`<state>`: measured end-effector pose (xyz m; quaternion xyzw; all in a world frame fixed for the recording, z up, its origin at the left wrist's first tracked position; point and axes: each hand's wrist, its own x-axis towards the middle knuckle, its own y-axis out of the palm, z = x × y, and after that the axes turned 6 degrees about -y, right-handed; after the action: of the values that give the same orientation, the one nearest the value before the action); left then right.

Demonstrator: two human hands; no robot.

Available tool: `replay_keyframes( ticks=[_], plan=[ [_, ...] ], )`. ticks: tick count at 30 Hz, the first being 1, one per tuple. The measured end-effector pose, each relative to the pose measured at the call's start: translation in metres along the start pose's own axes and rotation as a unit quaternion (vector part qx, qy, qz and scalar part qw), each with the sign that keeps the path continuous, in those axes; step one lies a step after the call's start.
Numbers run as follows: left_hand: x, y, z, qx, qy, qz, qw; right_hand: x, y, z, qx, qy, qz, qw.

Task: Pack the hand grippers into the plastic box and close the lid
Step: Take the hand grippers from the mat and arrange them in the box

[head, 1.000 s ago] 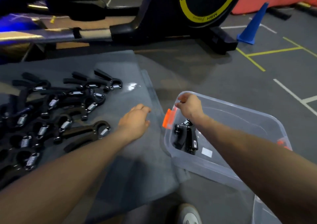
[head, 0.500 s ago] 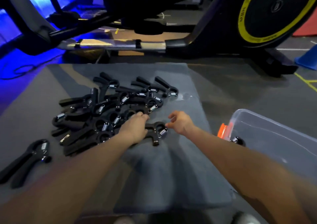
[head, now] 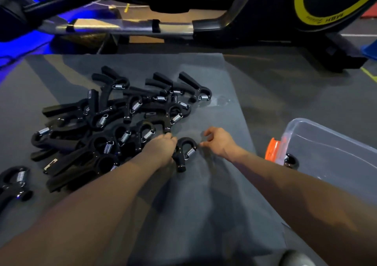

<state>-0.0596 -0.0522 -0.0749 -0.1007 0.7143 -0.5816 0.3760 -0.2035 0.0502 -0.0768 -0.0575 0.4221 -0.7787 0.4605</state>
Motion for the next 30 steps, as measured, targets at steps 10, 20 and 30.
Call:
replay_keyframes(
  ticks=[10, 20, 30],
  plan=[
    [0.004, -0.029, -0.013, -0.042, 0.01, -0.011, 0.999, -0.012, -0.044, -0.012, 0.044, 0.009, -0.035, 0.998],
    [-0.013, -0.082, -0.084, -0.408, -0.013, -0.118, 0.905, -0.061, -0.111, -0.051, 0.174, 0.029, -0.122, 0.977],
    [-0.018, -0.096, -0.214, -0.588, 0.025, -0.009, 0.808, -0.12, -0.171, -0.082, 0.453, -0.042, -0.122, 0.882]
  ],
)
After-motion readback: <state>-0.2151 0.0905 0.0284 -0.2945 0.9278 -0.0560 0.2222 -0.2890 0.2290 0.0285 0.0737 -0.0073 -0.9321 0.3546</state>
